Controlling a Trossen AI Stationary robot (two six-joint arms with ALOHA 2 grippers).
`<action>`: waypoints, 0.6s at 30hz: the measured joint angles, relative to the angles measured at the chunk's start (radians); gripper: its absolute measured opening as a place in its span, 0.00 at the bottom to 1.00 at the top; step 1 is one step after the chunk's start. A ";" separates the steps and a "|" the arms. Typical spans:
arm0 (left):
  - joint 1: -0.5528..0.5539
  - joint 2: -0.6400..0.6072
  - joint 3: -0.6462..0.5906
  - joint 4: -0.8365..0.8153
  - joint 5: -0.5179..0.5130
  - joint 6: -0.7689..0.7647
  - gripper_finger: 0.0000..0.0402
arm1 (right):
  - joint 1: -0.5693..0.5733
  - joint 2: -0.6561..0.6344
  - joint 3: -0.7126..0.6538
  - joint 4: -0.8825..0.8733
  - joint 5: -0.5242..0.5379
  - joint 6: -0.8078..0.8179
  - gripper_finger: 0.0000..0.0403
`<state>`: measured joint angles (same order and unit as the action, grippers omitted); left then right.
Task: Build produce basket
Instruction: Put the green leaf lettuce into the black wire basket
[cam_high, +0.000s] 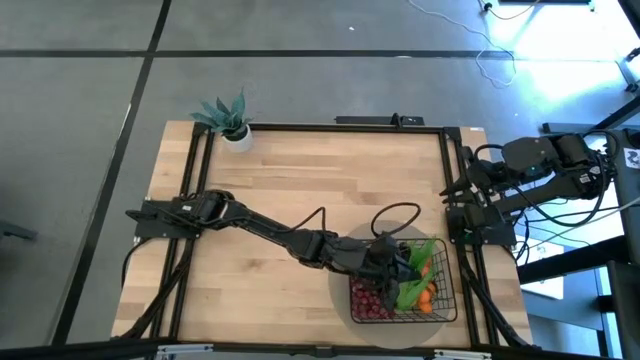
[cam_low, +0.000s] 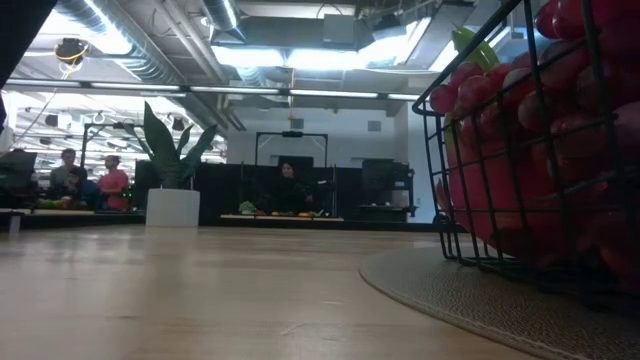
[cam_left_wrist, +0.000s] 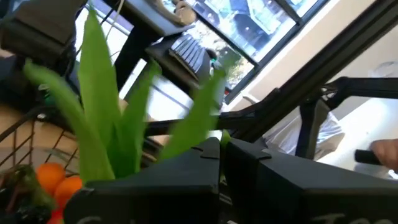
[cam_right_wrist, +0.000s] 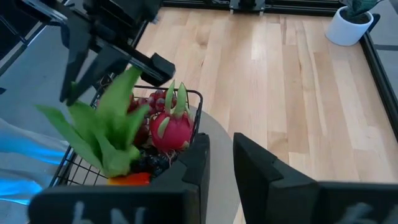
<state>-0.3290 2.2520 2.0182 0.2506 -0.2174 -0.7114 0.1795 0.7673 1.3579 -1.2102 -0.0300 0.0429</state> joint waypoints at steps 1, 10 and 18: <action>0.002 0.001 0.000 -0.004 0.000 0.000 0.00 | 0.000 0.000 0.000 0.000 0.000 0.000 0.14; 0.004 0.000 0.000 -0.010 0.003 0.006 0.00 | 0.000 0.000 0.000 0.000 0.000 0.000 0.14; 0.006 0.000 0.000 -0.036 0.003 0.003 0.03 | 0.000 0.000 0.000 0.000 0.000 0.000 0.14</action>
<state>-0.3231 2.2524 2.0182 0.2143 -0.2146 -0.7083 0.1795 0.7670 1.3579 -1.2106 -0.0303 0.0433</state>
